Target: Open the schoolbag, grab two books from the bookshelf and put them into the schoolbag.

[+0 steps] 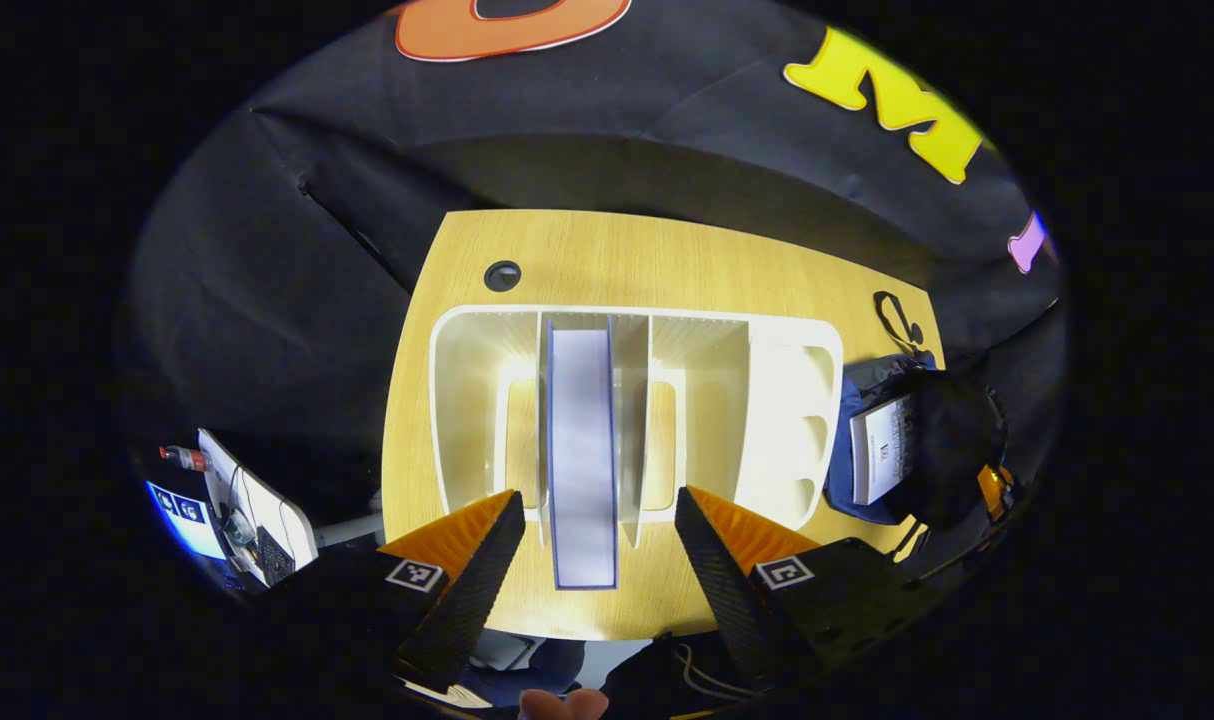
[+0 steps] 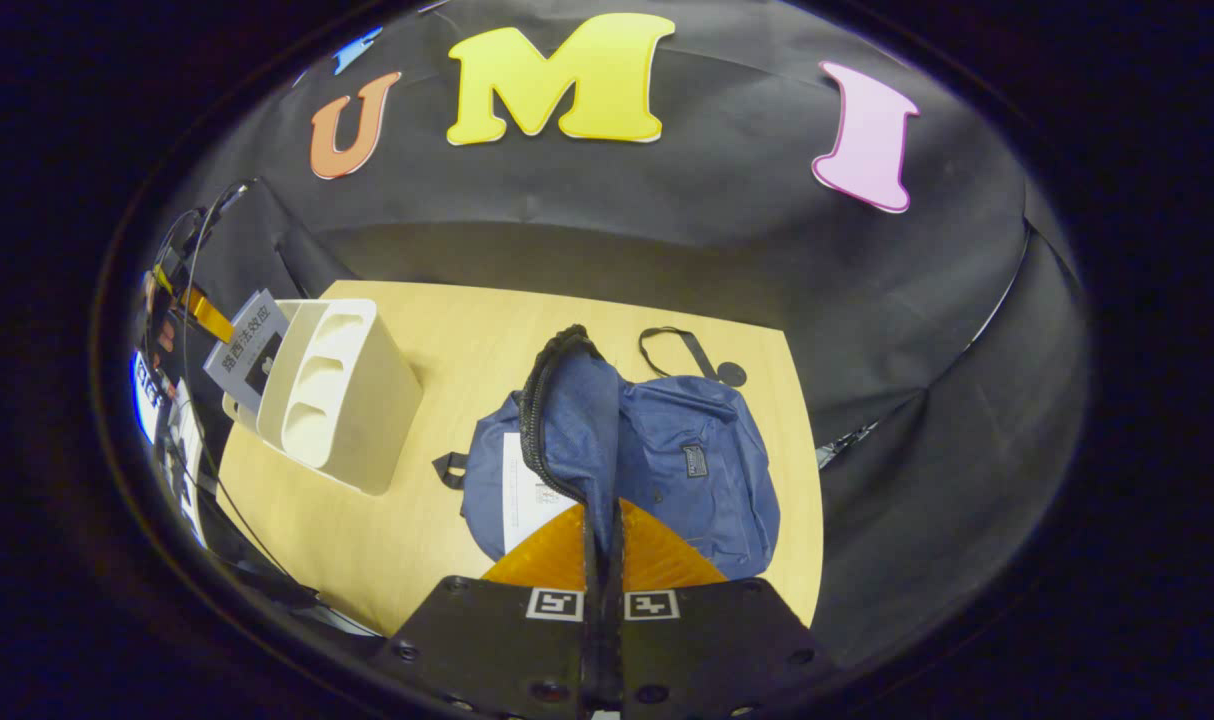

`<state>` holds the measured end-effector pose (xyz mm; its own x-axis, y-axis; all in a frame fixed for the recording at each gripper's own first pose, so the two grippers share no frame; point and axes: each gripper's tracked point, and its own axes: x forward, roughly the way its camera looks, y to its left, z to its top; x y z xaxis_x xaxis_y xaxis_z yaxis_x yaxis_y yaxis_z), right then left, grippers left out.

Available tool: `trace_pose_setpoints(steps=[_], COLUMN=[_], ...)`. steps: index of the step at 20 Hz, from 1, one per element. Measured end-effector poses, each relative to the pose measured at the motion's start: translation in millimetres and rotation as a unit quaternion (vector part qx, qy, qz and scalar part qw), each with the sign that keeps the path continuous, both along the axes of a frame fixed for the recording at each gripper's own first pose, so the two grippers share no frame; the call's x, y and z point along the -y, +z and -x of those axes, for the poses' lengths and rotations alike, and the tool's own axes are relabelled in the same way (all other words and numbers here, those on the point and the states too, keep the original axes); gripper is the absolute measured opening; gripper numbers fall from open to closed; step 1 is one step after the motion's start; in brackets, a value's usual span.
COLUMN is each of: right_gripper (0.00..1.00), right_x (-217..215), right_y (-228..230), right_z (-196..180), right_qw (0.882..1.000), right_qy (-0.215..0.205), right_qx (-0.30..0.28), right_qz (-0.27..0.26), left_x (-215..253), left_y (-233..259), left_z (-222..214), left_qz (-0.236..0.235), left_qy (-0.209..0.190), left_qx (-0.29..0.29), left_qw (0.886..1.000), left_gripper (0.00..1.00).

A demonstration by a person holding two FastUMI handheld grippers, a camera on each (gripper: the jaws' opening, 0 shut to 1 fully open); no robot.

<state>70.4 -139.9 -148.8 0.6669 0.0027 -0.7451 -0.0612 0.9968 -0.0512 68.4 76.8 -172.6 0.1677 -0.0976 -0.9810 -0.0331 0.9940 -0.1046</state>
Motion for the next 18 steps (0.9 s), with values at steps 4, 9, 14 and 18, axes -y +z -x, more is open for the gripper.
trace_pose_setpoints(steps=[4,9,14,18], right_gripper=[0.0,0.0,0.0,0.0], right_x=[1.4,0.3,3.4,3.8], right_y=[-3.1,-4.6,-6.1,-4.9], right_z=[0.5,-1.1,-2.6,-3.2], right_qw=[1.0,1.0,1.0,1.0], right_qy=[-0.002,-0.001,-0.004,-0.004], right_qx=[-0.004,-0.006,-0.006,-0.006], right_qz=[-0.003,-0.004,-0.009,-0.004], left_x=[-1.0,-3.7,-2.1,-0.8], left_y=[-12.5,-28.9,-44.2,-49.3], left_z=[0.0,-1.2,2.3,1.2], left_qz=[0.006,0.006,0.005,0.004], left_qy=[0.004,0.013,0.012,0.015], left_qx=[-0.028,-0.053,-0.076,-0.079], left_qw=[1.0,0.998,0.997,0.997], left_gripper=[0.98,0.98,0.98,0.98])
